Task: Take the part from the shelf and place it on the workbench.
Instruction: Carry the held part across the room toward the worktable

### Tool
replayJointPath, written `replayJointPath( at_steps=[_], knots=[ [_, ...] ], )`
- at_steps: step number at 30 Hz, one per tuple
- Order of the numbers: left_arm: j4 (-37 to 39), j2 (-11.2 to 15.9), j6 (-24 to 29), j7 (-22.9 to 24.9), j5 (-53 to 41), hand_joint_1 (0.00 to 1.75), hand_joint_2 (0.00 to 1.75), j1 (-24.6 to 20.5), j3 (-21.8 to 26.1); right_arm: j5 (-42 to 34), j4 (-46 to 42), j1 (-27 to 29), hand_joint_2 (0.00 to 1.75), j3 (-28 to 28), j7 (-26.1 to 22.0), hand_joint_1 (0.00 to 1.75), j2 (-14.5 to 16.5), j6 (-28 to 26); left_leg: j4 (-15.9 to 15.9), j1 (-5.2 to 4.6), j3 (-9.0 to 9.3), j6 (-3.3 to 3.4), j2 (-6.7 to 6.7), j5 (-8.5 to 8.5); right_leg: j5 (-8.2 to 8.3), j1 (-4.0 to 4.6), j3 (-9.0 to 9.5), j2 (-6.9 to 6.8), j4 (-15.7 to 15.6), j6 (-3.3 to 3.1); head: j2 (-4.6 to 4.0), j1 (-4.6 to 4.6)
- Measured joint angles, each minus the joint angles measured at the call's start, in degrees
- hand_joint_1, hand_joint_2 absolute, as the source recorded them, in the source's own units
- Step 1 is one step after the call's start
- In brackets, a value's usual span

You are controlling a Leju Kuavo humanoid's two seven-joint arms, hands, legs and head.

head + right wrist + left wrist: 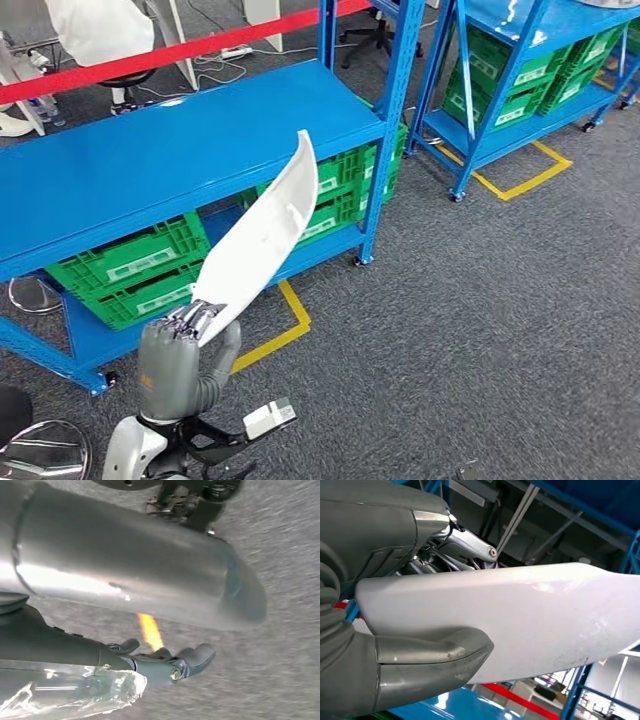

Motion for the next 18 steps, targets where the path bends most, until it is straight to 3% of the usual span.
replayJointPath(
  at_steps=[1, 2, 4, 5, 6, 8, 9, 10, 11, 13, 14, 16, 18],
  knots=[
    [0.1, -0.1, 0.0, -0.1, 0.2, 1.75, 1.75, -0.1, 0.0, -0.1, 0.0, 0.1, 0.00, -0.1, 0.0, 0.00, 0.0, 0.0, -0.8, -0.10, 0.17, 0.03, 0.28, 0.09, 0.68, -0.09, -0.38, 0.62, -0.1, 0.35, 0.00, -0.01],
    [0.2, -0.3, -0.1, -0.3, 0.7, 1.75, 1.75, -0.3, 0.1, -0.2, 0.1, 0.4, 0.00, -0.3, 0.0, 0.00, 0.0, -0.1, -1.7, -0.08, -0.25, 0.34, 1.17, 0.76, -0.26, -0.26, -1.42, -0.10, 0.9, 0.77, 0.00, 0.10],
    [1.0, -0.6, -0.2, -1.2, 2.7, 1.75, 1.75, -0.6, 0.3, -0.8, 0.3, 0.8, 0.00, -1.2, -0.1, 0.00, -0.1, -0.5, -2.0, -0.17, -3.31, 0.82, 4.57, 3.57, -5.22, -0.99, -4.30, -2.57, 9.7, 2.21, 0.00, 0.49],
    [1.4, -0.8, -0.2, -1.6, 3.8, 1.75, 1.75, -0.8, 0.5, -1.0, 0.3, 0.9, 0.00, -1.7, -0.2, 0.00, -0.1, -0.7, -2.1, -0.03, -4.95, 0.91, 6.23, 4.89, -7.34, -1.33, -4.88, -4.28, 13.8, 2.78, 0.00, 0.69],
    [1.7, -0.8, -0.2, -2.0, 4.6, 1.75, 1.75, -0.7, 0.7, -1.2, 0.3, 1.0, 0.00, -2.0, -0.2, 0.00, -0.1, -0.9, -2.1, 0.03, -6.25, 0.61, 7.48, 5.79, -7.36, -1.65, -3.93, -4.81, 15.8, 3.34, 0.00, 0.77],
    [2.0, -0.8, -0.3, -2.4, 5.6, 1.75, 1.75, -0.7, 1.2, -1.3, 0.3, 1.2, 0.00, -2.4, -0.3, 0.00, 0.0, -1.1, -1.9, 0.12, -7.50, -0.04, 8.71, 6.69, -4.77, -1.98, 2.26, -6.63, 8.6, 3.91, 0.00, 0.83],
    [2.0, -0.8, -0.3, -2.6, 6.0, 1.75, 1.75, -0.8, 1.4, -1.4, 0.3, 1.2, 0.00, -2.5, -0.3, 0.00, 0.1, -1.2, -1.8, 0.10, -7.90, -0.41, 9.33, 7.10, -4.80, -1.85, 5.68, -7.74, 3.8, 3.93, 0.00, 0.85],
    [2.1, -0.8, -0.3, -2.9, 6.5, 1.75, 1.75, -0.8, 1.7, -1.4, 0.4, 1.1, 0.00, -2.7, -0.3, 0.00, 0.2, -1.3, -1.7, 0.05, -8.18, -0.78, 9.93, 7.56, -5.32, -1.67, 8.12, -8.64, 0.0, 3.77, 0.00, 0.91],
    [2.2, -0.8, -0.5, -3.2, 6.9, 1.75, 1.75, -0.9, 1.9, -1.5, 0.4, 1.1, 0.00, -2.8, -0.4, 0.00, 0.3, -1.4, -1.7, 0.02, -8.39, -1.09, 10.56, 8.00, -5.88, -1.42, 9.39, -8.99, -2.2, 3.47, 0.00, 0.96],
    [2.3, -0.8, -0.9, -3.7, 7.5, 1.75, 1.75, -1.0, 2.4, -1.6, 0.4, 1.4, 0.00, -3.2, -0.4, 0.00, 0.5, -1.6, -1.6, 0.24, -8.67, -1.70, 11.18, 8.50, -5.64, -1.22, 9.12, -8.05, -3.1, 2.45, 0.00, 0.98],
    [2.5, -0.9, -1.2, -3.9, 7.7, 1.75, 1.75, -1.0, 2.6, -1.7, 0.4, 1.5, 0.00, -3.4, -0.4, 0.00, 0.6, -1.7, -1.2, 0.48, -8.91, -2.00, 10.24, 7.80, -5.21, -1.26, 8.73, -7.50, -3.0, 1.89, 0.00, 0.96],
    [2.7, -1.0, -1.7, -4.2, 8.1, 1.75, 1.75, -1.1, 3.2, -1.8, 0.5, 1.5, 0.00, -3.8, -0.4, 0.00, 0.8, -1.8, 2.9, 0.91, -10.34, -2.52, 6.94, 3.92, -4.41, -1.48, 7.81, -6.48, -2.7, 0.67, 0.00, 0.81],
    [2.9, -0.9, -2.2, -4.5, 8.5, 1.75, 1.75, -1.1, 3.7, -1.9, 0.5, 1.3, 0.00, -4.1, -0.4, 0.00, 1.0, -1.9, 11.2, 1.00, -12.76, -2.77, 4.87, -1.10, -3.84, -1.34, 6.41, -5.25, -2.0, -0.01, 0.00, 0.56]
  ],
)
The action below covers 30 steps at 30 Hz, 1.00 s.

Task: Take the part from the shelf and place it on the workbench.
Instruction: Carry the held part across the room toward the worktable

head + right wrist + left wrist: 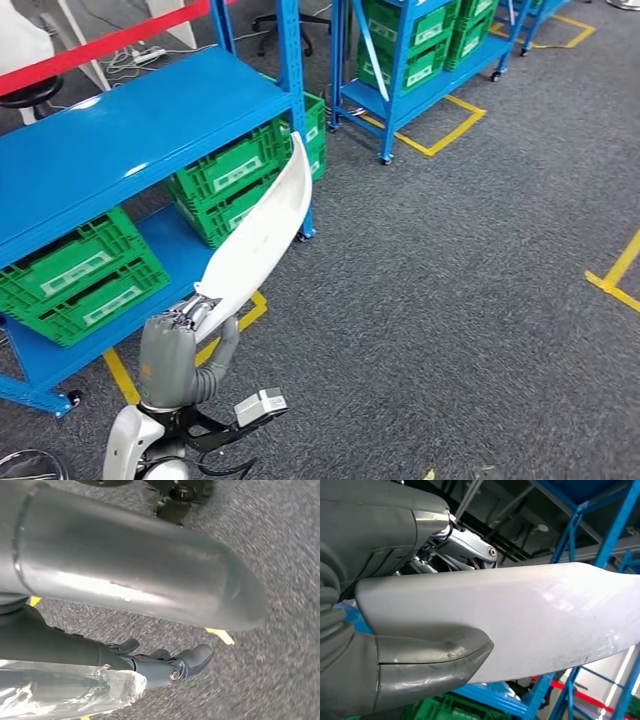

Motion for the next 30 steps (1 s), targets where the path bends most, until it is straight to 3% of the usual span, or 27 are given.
replayJointPath(
  at_steps=[1, 2, 3, 5, 7, 8, 10, 11, 13, 14, 16, 17, 19, 20, 21, 23, 24, 26, 28, 30],
  knots=[
    [0.2, 0.0, -0.3, -0.2, 0.4, 1.75, 1.75, 0.0, 0.3, 0.0, 0.0, -0.1, 0.00, -0.1, 0.0, 0.00, 0.1, 0.0, 3.4, -0.02, -0.75, -0.04, -0.28, -1.45, 0.22, 0.12, -0.71, 0.71, 0.4, -0.14, 0.00, -0.08],
    [0.4, 0.0, -0.7, -0.5, 0.9, 1.75, 1.75, -0.1, 0.6, -0.1, 0.0, 0.0, 0.00, -0.3, 0.0, 0.00, 0.1, 0.0, 4.8, -0.06, -0.65, 0.05, -0.39, -1.79, 0.43, 0.25, -1.43, 1.42, 0.8, -0.21, 0.00, -0.07],
    [0.6, 0.0, -1.0, -0.7, 1.5, 1.75, 1.75, -0.3, 0.9, -0.1, 0.0, 0.0, 0.00, -0.4, 0.0, 0.00, 0.2, 0.0, 3.9, -0.09, 0.58, 0.26, -0.52, -1.04, 0.63, 0.35, -2.13, 2.13, 1.3, -0.21, 0.00, -0.08],
    [1.0, 0.0, -1.7, -1.3, 2.7, 1.75, 1.75, -0.8, 1.4, -0.1, 0.0, 0.1, 0.00, -0.7, 0.0, 0.00, 0.4, 0.0, -3.0, -0.13, 5.31, 1.05, -2.10, 1.45, 1.05, 0.44, -3.44, 3.58, 2.2, -0.10, 0.00, -0.08],
    [1.3, 0.0, -2.0, -1.7, 3.4, 1.75, 1.75, -1.4, 1.9, -0.2, 0.0, 0.0, 0.00, -1.0, -0.1, 0.00, 0.7, -0.1, -9.1, -0.10, 9.00, 1.61, -4.30, 2.55, 1.60, 0.45, -4.60, 4.92, 2.9, 0.32, 0.00, -0.05],
    [1.4, 0.0, -2.2, -1.8, 3.6, 1.75, 1.75, -1.6, 2.1, -0.2, 0.0, 0.0, 0.00, -1.1, -0.1, 0.00, 0.8, -0.1, -10.3, -0.14, 9.61, 1.73, -4.84, 2.47, 1.95, 0.36, -5.04, 5.49, 3.0, 0.68, 0.00, -0.04],
    [1.8, -0.1, -2.6, -2.3, 4.2, 1.75, 1.75, -2.0, 2.4, -0.3, 0.0, 0.2, 0.00, -1.4, -0.1, 0.00, 0.8, -0.2, -10.8, -0.23, 9.40, 1.86, -3.90, 2.95, 2.65, 0.14, -5.84, 6.37, 3.0, 1.53, 0.00, -0.08],
    [2.0, -0.2, -3.0, -2.7, 4.6, 1.75, 1.75, -2.2, 2.5, -0.3, 0.0, 0.4, 0.00, -1.5, -0.1, 0.00, 0.9, -0.2, -11.1, -0.16, 9.15, 2.09, -3.19, 3.35, 2.40, 0.11, -6.35, 5.82, 3.2, 1.85, 0.00, 0.01],
    [2.3, -0.5, -3.6, -3.5, 5.5, 1.75, 1.75, -2.7, 2.7, -0.4, 0.0, 0.5, 0.00, -1.8, -0.2, 0.00, 1.0, -0.3, -11.6, 0.03, 8.42, 2.60, -1.69, 4.23, -0.45, 0.15, -8.12, 3.25, 6.2, 2.42, 0.00, 0.45],
    [2.5, -0.6, -3.9, -3.9, 5.8, 1.75, 1.75, -2.9, 2.8, -0.4, 0.0, 0.4, 0.00, -1.9, -0.2, 0.00, 1.1, -0.4, -11.6, -0.02, 7.99, 2.75, -0.96, 4.60, -2.85, 0.15, -9.26, 1.84, 9.2, 2.72, 0.00, 0.68],
    [2.9, -0.7, -4.3, -4.4, 6.5, 1.75, 1.75, -3.0, 3.1, -0.3, 0.0, 0.2, 0.00, -2.3, -0.1, 0.00, 1.1, -0.5, -11.6, -0.08, 6.99, 2.77, 0.59, 5.30, -6.64, 0.03, -11.51, 0.85, 16.5, 3.29, 0.00, 0.89],
    [3.2, -0.7, -4.5, -4.6, 6.9, 1.75, 1.75, -3.1, 3.3, -0.3, 0.0, 0.2, 0.00, -2.5, 0.0, 0.00, 1.2, -0.6, -11.6, -0.09, 6.49, 2.70, 1.37, 5.67, -6.99, -0.04, -11.87, 0.75, 18.9, 3.52, 0.00, 0.90],
    [3.7, -0.7, -4.7, -5.1, 7.6, 1.75, 1.75, -3.4, 3.5, -0.2, 0.0, 0.4, 0.00, -2.9, 0.1, 0.00, 1.2, -0.8, -11.5, -0.05, 5.60, 2.44, 2.68, 6.30, -4.71, -0.24, -10.06, 0.50, 18.4, 3.83, 0.00, 0.92],
    [4.0, -0.7, -4.9, -5.2, 7.9, 1.75, 1.75, -3.7, 3.6, -0.2, 0.0, 0.5, 0.00, -3.0, 0.1, 0.00, 1.3, -0.8, -11.5, -0.03, 5.25, 2.21, 3.23, 6.58, -3.04, -0.35, -7.47, -0.16, 15.1, 3.98, 0.00, 0.92],
    [4.3, -0.7, -5.1, -5.4, 8.1, 1.75, 1.75, -3.9, 3.6, -0.2, 0.0, 0.4, 0.00, -3.1, 0.1, 0.00, 1.4, -0.9, -11.4, -0.12, 5.01, 1.91, 3.74, 6.83, -2.39, -0.32, -4.36, -1.55, 10.6, 4.16, 0.00, 0.98],
    [4.9, -0.7, -5.6, -5.6, 8.5, 1.75, 1.75, -4.6, 3.9, -0.1, 0.0, 0.0, 0.00, -3.4, 0.0, 0.00, 1.6, -1.0, -11.3, -0.38, 4.89, 1.22, 4.83, 7.29, -2.49, -0.07, 0.40, -3.90, 3.4, 3.68, 0.00, 1.05],
    [5.2, -0.8, -5.8, -5.7, 8.7, 1.75, 1.75, -5.0, 4.0, -0.1, 0.0, -0.1, 0.00, -3.6, 0.0, 0.00, 1.7, -1.0, -11.3, -0.49, 4.97, 0.88, 5.41, 7.52, -3.02, 0.13, 1.03, -4.30, 2.0, 3.10, 0.00, 1.09],
    [6.0, -0.8, -6.2, -5.7, 9.0, 1.75, 1.75, -5.7, 4.2, -0.1, 0.0, 0.0, 0.00, -4.0, -0.1, 0.00, 2.0, -1.0, -11.2, -0.34, 5.12, 0.15, 6.26, 7.73, -2.74, 0.25, 0.47, -3.25, 1.8, 1.48, 0.00, 1.09],
    [6.7, -0.8, -6.3, -5.6, 9.1, 1.75, 1.75, -6.0, 4.7, -0.1, 0.0, 0.1, 0.00, -4.3, -0.2, 0.00, 2.3, -1.0, -9.3, -0.01, 4.42, -0.53, 4.34, 5.78, -2.01, 0.27, 0.22, -2.00, 1.8, 0.03, 0.00, 0.99],
    [7.3, -0.6, -6.4, -5.6, 9.1, 1.75, 1.75, -6.0, 5.1, -0.1, 0.0, 0.1, 0.00, -4.5, -0.2, 0.00, 2.6, -1.0, -2.7, 0.11, 1.93, -0.80, 1.03, 1.21, -1.21, 0.45, -0.35, -0.63, 1.8, -0.91, 0.00, 0.76]
  ],
)
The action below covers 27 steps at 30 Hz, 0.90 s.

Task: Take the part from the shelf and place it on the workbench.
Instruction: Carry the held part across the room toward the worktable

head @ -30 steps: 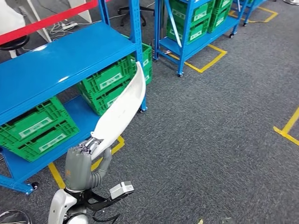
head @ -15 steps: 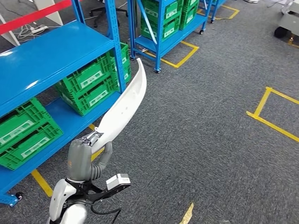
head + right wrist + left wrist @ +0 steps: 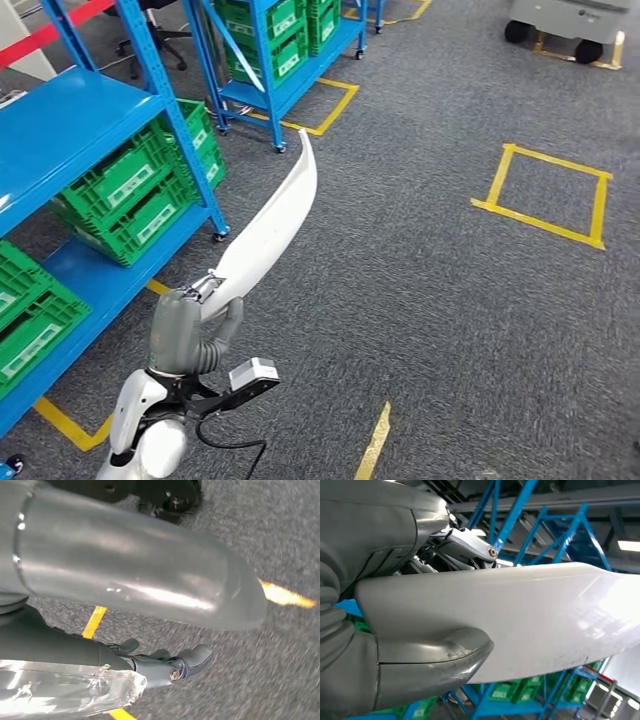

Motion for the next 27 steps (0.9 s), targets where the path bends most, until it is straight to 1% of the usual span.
replayJointPath(
  at_steps=[1, 2, 3, 4, 5, 6, 7, 8, 9, 10, 11, 12, 13, 14, 15, 16, 17, 18, 19, 20, 21, 22, 23, 24, 25, 26, 27],
  knots=[
    [0.3, 0.1, 0.0, 0.0, 0.0, 1.75, 1.75, 0.0, 0.2, 0.0, 0.0, 0.0, 0.00, -0.1, 0.0, 0.00, 0.0, 0.0, 4.1, -0.06, -1.51, 0.07, -0.89, -2.07, 0.33, 0.22, -0.41, 0.79, 0.1, -0.31, 0.00, -0.07],
    [0.6, 0.2, 0.0, 0.1, 0.0, 1.75, 1.75, 0.0, 0.3, 0.0, 0.0, 0.0, 0.00, -0.1, 0.1, 0.00, 0.0, 0.0, 7.1, -0.18, -2.53, 0.28, -1.24, -3.11, 0.59, 0.52, -0.75, 1.58, 0.1, -0.52, 0.00, -0.08],
    [0.9, 0.2, -0.1, 0.3, -0.1, 1.75, 1.75, 0.1, 0.4, 0.1, 0.0, 0.1, 0.00, -0.1, 0.4, 0.00, 0.0, 0.0, 8.3, -0.37, -2.77, 0.66, -1.36, -3.01, 0.79, 0.85, -1.02, 2.37, 0.1, -0.69, 0.00, -0.09],
    [1.1, 0.3, -0.1, 0.5, -0.1, 1.75, 1.75, 0.1, 0.6, 0.2, 0.0, 0.2, 0.00, -0.2, 1.0, 0.00, 0.0, 0.0, 7.3, -0.64, -1.97, 1.25, -1.50, -1.80, 0.97, 1.22, -1.22, 3.17, 0.2, -0.82, 0.00, -0.08],
    [1.3, 0.3, -0.2, 0.9, -0.2, 1.75, 1.75, 0.2, 0.8, 0.4, 0.0, 0.2, 0.00, -0.2, 1.7, 0.00, 0.1, 0.0, 4.2, -1.01, -0.29, 2.11, -1.98, 0.14, 1.13, 1.59, -1.33, 3.95, 0.2, -0.94, 0.00, -0.08],
    [1.4, 0.3, -0.2, 1.1, -0.2, 1.75, 1.75, 0.2, 1.1, 0.6, 0.0, 0.2, 0.00, -0.3, 2.4, 0.00, 0.2, -0.1, 0.4, -1.49, 1.72, 3.25, -3.08, 2.03, 1.27, 1.74, -1.45, 4.66, 0.2, -1.04, 0.00, -0.03],
    [1.5, 0.4, -0.3, 1.3, -0.2, 1.75, 1.75, 0.3, 1.5, 0.8, 0.1, 0.2, 0.00, -0.4, 2.9, 0.00, 0.4, -0.1, -3.3, -1.85, 3.63, 4.30, -4.29, 3.41, 1.41, 1.96, -1.60, 5.35, 0.3, -1.07, 0.00, 0.19],
    [1.6, 0.5, -0.2, 1.4, -0.2, 1.75, 1.75, 0.4, 1.9, 0.9, 0.1, 0.2, 0.00, -0.4, 3.3, 0.00, 0.6, -0.2, -6.0, -2.18, 4.98, 4.99, -5.32, 4.21, 1.59, 1.93, -1.81, 6.00, 0.3, -0.96, 0.00, 0.29],
    [1.7, 0.6, -0.2, 1.4, -0.2, 1.75, 1.75, 0.4, 2.3, 1.1, 0.1, 0.1, 0.00, -0.4, 3.5, 0.00, 0.8, -0.2, -7.5, -2.40, 5.65, 5.37, -5.93, 4.43, 1.77, 1.73, -2.07, 6.57, 0.3, -0.76, 0.00, 0.36],
    [1.7, 0.7, -0.2, 1.5, -0.2, 1.75, 1.75, 0.4, 2.6, 1.2, 0.2, 0.2, 0.00, -0.4, 3.6, 0.00, 0.9, -0.2, -8.1, -2.46, 5.91, 5.40, -5.76, 4.48, 1.98, 1.67, -2.32, 7.15, 0.3, -0.46, 0.00, 0.37],
    [1.7, 0.8, -0.2, 1.5, -0.2, 1.75, 1.75, 0.4, 2.8, 1.2, 0.2, 0.2, 0.00, -0.5, 3.7, 0.00, 0.9, -0.1, -9.0, -2.30, 6.16, 5.30, -5.23, 4.64, 2.11, 1.58, -2.51, 7.63, 0.3, -0.19, 0.00, 0.24],
    [1.8, 0.8, -0.2, 1.6, -0.3, 1.75, 1.75, 0.3, 3.0, 1.2, 0.2, 0.3, 0.00, -0.5, 3.7, 0.00, 0.9, -0.1, -9.9, -2.07, 6.47, 5.20, -4.57, 4.84, 1.81, 1.70, -2.93, 7.19, 0.6, 0.10, 0.00, 0.27],
    [1.8, 0.8, -0.2, 1.6, -0.5, 1.75, 1.75, 0.3, 3.1, 1.3, 0.2, 0.3, 0.00, -0.5, 3.8, 0.00, 0.9, -0.1, -10.8, -1.75, 6.75, 5.09, -3.86, 5.05, 0.97, 1.81, -3.63, 6.20, 1.6, 0.47, 0.00, 0.50],
    [1.8, 0.8, -0.3, 1.8, -0.7, 1.75, 1.75, 0.4, 3.1, 1.4, 0.2, 0.2, 0.00, -0.5, 3.8, 0.00, 0.9, -0.1, -11.5, -1.42, 6.95, 4.94, -3.08, 5.23, -0.47, 1.78, -4.84, 4.82, 3.9, 0.91, 0.00, 0.73],
    [1.8, 0.9, -0.3, 1.9, -1.0, 1.75, 1.75, 0.6, 3.2, 1.5, 0.2, 0.1, 0.00, -0.5, 3.8, 0.00, 0.9, 0.0, -11.6, -1.33, 6.94, 4.81, -2.30, 5.34, -2.33, 1.45, -6.57, 3.23, 7.2, 1.47, 0.00, 0.94],
    [1.7, 1.0, -0.3, 2.1, -1.3, 1.75, 1.75, 0.9, 3.3, 1.7, 0.2, 0.0, 0.00, -0.5, 3.9, 0.00, 0.9, 0.1, -11.6, -1.20, 6.85, 4.73, -1.54, 5.36, -4.07, 0.93, -8.37, 2.32, 11.1, 2.06, 0.00, 1.09],
    [1.7, 1.3, -0.3, 2.3, -1.5, 1.75, 1.75, 1.4, 3.4, 1.9, 0.2, 0.0, 0.00, -0.5, 3.9, 0.00, 0.9, 0.2, -11.6, -1.05, 6.76, 4.53, -0.74, 5.33, -5.17, 0.35, -9.87, 1.77, 14.3, 2.66, 0.00, 1.10],
    [1.5, 1.5, -0.3, 2.3, -1.5, 1.75, 1.75, 1.9, 3.5, 2.1, 0.2, 0.1, 0.00, -0.5, 3.9, 0.00, 0.9, 0.3, -11.5, -0.80, 6.74, 4.22, 0.03, 5.29, -5.29, -0.24, -10.53, 1.41, 15.9, 3.28, 0.00, 1.09],
    [1.3, 1.7, -0.2, 2.4, -1.4, 1.75, 1.75, 2.5, 3.7, 2.3, 0.3, 0.2, 0.00, -0.5, 3.9, 0.00, 0.9, 0.4, -11.5, -0.48, 6.72, 3.80, 0.70, 5.22, -4.35, -0.79, -10.06, 1.09, 15.2, 3.93, 0.00, 1.10],
    [1.2, 1.9, -0.1, 2.4, -1.2, 1.75, 1.75, 3.0, 3.9, 2.5, 0.3, 0.3, 0.00, -0.5, 4.0, 0.00, 1.0, 0.5, -11.2, -0.09, 6.72, 3.29, 1.33, 5.08, -2.52, -1.32, -8.41, 0.57, 12.2, 4.60, 0.00, 1.10],
    [0.9, 2.1, 0.1, 2.4, -1.0, 1.75, 1.75, 3.4, 4.1, 2.7, 0.3, 0.4, 0.00, -0.5, 4.0, 0.00, 1.0, 0.5, -10.9, 0.17, 6.69, 2.69, 1.89, 4.84, -0.71, -1.79, -6.16, -0.47, 8.0, 5.34, 0.00, 1.14],
    [0.7, 2.3, 0.3, 2.4, -0.8, 1.75, 1.75, 3.8, 4.4, 2.8, 0.3, 0.4, 0.00, -0.5, 4.0, 0.00, 1.2, 0.5, -10.3, 0.29, 6.61, 2.05, 2.36, 4.53, 0.50, -2.00, -4.05, -1.36, 4.4, 5.67, 0.00, 1.35],
    [0.5, 2.4, 0.5, 2.3, -0.7, 1.75, 1.75, 4.2, 4.6, 3.0, 0.3, 0.3, 0.00, -0.5, 4.0, 0.00, 1.4, 0.5, -9.9, 0.28, 6.52, 1.44, 2.75, 4.29, 1.11, -2.06, -2.67, -1.93, 1.9, 5.47, 0.00, 1.44],
    [0.3, 2.5, 0.8, 2.2, -0.5, 1.75, 1.75, 4.4, 4.7, 3.1, 0.3, 0.3, 0.00, -0.5, 4.0, 0.00, 1.6, 0.4, -9.5, 0.17, 6.47, 0.96, 3.05, 4.14, 1.03, -2.00, -2.17, -2.17, 1.1, 4.98, 0.00, 1.44],
    [0.1, 2.6, 1.0, 2.0, -0.3, 1.75, 1.75, 4.7, 4.8, 3.3, 0.3, 0.3, 0.00, -0.5, 4.3, 0.00, 1.7, 0.3, -9.3, 0.15, 6.44, 0.59, 3.35, 4.11, 0.84, -1.83, -2.29, -1.70, 1.3, 4.14, 0.00, 1.43],
    [0.0, 2.7, 1.4, 1.9, 0.0, 1.75, 1.75, 4.9, 4.9, 3.4, 0.3, 0.4, 0.00, -0.5, 4.6, 0.00, 1.6, 0.1, -9.3, 0.22, 6.48, 0.29, 3.63, 4.11, 0.82, -1.76, -2.59, -1.17, 1.6, 3.38, 0.00, 1.22],
    [-0.1, 2.7, 1.8, 1.7, 0.4, 1.75, 1.75, 5.1, 4.9, 3.5, 0.3, 0.5, 0.00, -0.5, 5.1, 0.00, 1.6, -0.1, -9.1, 0.40, 6.48, -0.01, 3.38, 3.77, 0.88, -1.74, -2.76, -0.74, 1.7, 2.86, 0.00, 1.09]
  ],
)
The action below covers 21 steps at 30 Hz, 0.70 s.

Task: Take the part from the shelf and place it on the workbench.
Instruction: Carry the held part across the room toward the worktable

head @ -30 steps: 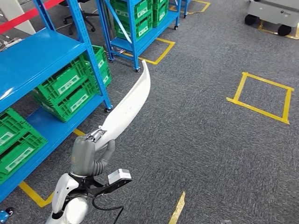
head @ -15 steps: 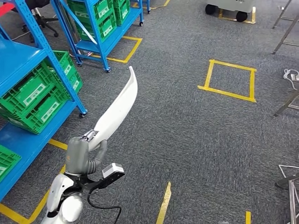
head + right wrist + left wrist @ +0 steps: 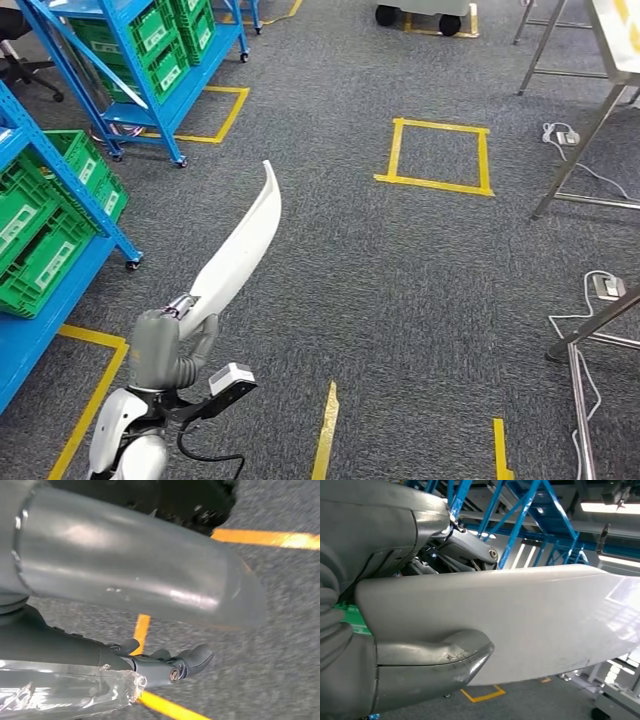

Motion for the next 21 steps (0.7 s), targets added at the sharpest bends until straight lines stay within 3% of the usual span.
replayJointPath(
  at_steps=[2, 4, 5, 6, 7, 9, 11, 13, 15, 16, 17, 19, 21],
  knots=[
    [-0.3, 0.2, 0.7, -0.3, 0.5, 1.75, 1.75, 0.3, 0.1, 0.2, 0.0, 0.1, 0.00, 0.0, 0.7, 0.00, 0.0, -0.2, 2.9, 0.27, -1.11, -0.36, -1.91, -2.56, 0.29, 0.10, -0.26, 0.95, 0.0, -0.98, 0.00, -0.23],
    [-0.5, 0.5, 1.0, -0.4, 0.5, 1.75, 1.75, 0.6, 0.2, 0.4, 0.0, 0.1, 0.00, 0.0, 0.9, 0.00, 0.0, -0.2, 10.3, 0.20, -4.36, -0.20, -4.05, -6.91, 0.65, 0.41, -0.71, 2.04, 0.0, -1.70, 0.00, -0.46],
    [-0.6, 0.8, 1.0, -0.3, 0.5, 1.75, 1.75, 0.7, 0.2, 0.6, 0.0, 0.1, 0.00, 0.0, 0.7, 0.00, 0.0, -0.1, 14.2, 0.06, -6.11, 0.01, -4.46, -8.51, 0.81, 0.65, -0.96, 2.74, 0.1, -1.96, 0.00, -0.51],
    [-0.6, 1.1, 1.0, -0.2, 0.5, 1.75, 1.75, 0.9, 0.3, 0.7, 0.0, 0.1, 0.00, 0.0, 0.5, 0.00, 0.0, 0.0, 16.5, -0.10, -7.17, 0.32, -4.62, -8.99, 0.94, 0.92, -1.15, 3.47, 0.1, -2.15, 0.00, -0.52],
    [-0.7, 1.3, 1.0, 0.0, 0.7, 1.75, 1.75, 1.1, 0.3, 0.7, 0.0, 0.2, 0.00, 0.0, 0.2, 0.00, 0.1, 0.1, 16.7, -0.32, -7.26, 0.77, -4.74, -8.28, 1.03, 1.19, -1.24, 4.25, 0.1, -2.28, 0.00, -0.52],
    [-1.0, 1.7, 1.1, 0.3, 1.2, 1.75, 1.75, 1.5, 0.5, 0.8, 0.0, 0.3, 0.00, 0.0, -0.1, 0.00, 0.2, 0.2, 11.1, -0.98, -4.73, 2.31, -5.86, -4.10, 1.19, 1.66, -1.25, 5.82, 0.1, -2.46, 0.00, -0.52],
    [-1.4, 2.0, 1.1, 0.4, 1.6, 1.75, 1.75, 1.7, 0.7, 0.8, 0.0, 0.2, 0.00, 0.0, -0.3, 0.00, 0.7, 0.2, 4.6, -1.65, -2.01, 4.38, -8.88, -0.58, 1.45, 1.71, -1.55, 7.18, 0.1, -2.38, 0.00, -0.09],
    [-1.6, 2.3, 1.1, 0.3, 1.8, 1.75, 1.75, 2.0, 0.8, 0.9, 0.0, 0.1, 0.00, -0.1, -0.4, 0.00, 1.2, 0.3, 2.3, -2.16, -1.26, 5.38, -10.43, 0.39, 1.81, 1.22, -2.04, 8.41, 0.0, -1.92, 0.00, -0.01],
    [-1.9, 2.3, 1.4, 0.3, 1.8, 1.75, 1.75, 2.0, 0.8, 1.2, 0.0, 0.3, 0.00, -0.1, -0.3, 0.00, 1.3, 0.4, 0.2, -2.15, -0.42, 5.33, -9.09, 0.82, 2.20, 1.05, -2.33, 9.30, -0.7, -1.33, 0.00, -0.47],
    [-2.1, 2.3, 1.5, 0.3, 1.8, 1.75, 1.75, 2.0, 0.8, 1.4, 0.0, 0.4, 0.00, -0.1, -0.3, 0.00, 1.3, 0.4, -1.4, -1.87, 0.34, 5.16, -8.32, 0.99, 2.02, 1.21, -2.64, 8.55, -0.6, -1.06, 0.00, -0.42],
    [-2.3, 2.2, 1.7, 0.3, 1.8, 1.75, 1.75, 1.9, 0.8, 1.5, 0.0, 0.4, 0.00, -0.1, -0.2, 0.00, 1.3, 0.3, -2.8, -1.55, 1.10, 4.92, -7.48, 1.14, 1.26, 1.40, -3.45, 7.11, 0.6, -0.77, 0.00, -0.18],
    [-2.5, 2.2, 2.1, 0.2, 1.8, 1.75, 1.75, 2.1, 0.7, 1.8, 0.0, 0.4, 0.00, -0.2, 0.1, 0.00, 1.3, 0.2, -4.1, -1.12, 1.87, 4.24, -5.93, 1.06, -1.47, 1.37, -6.67, 3.60, 6.3, -0.04, 0.00, 0.40],
    [-2.6, 2.4, 2.3, 0.2, 1.8, 1.75, 1.75, 2.5, 0.8, 1.9, 0.0, 0.4, 0.00, -0.4, 0.4, 0.00, 1.1, 0.1, -4.1, -0.86, 2.17, 3.54, -4.29, 0.50, -3.04, 0.83, -10.00, 2.26, 12.3, 0.88, 0.00, 0.59]
  ],
)
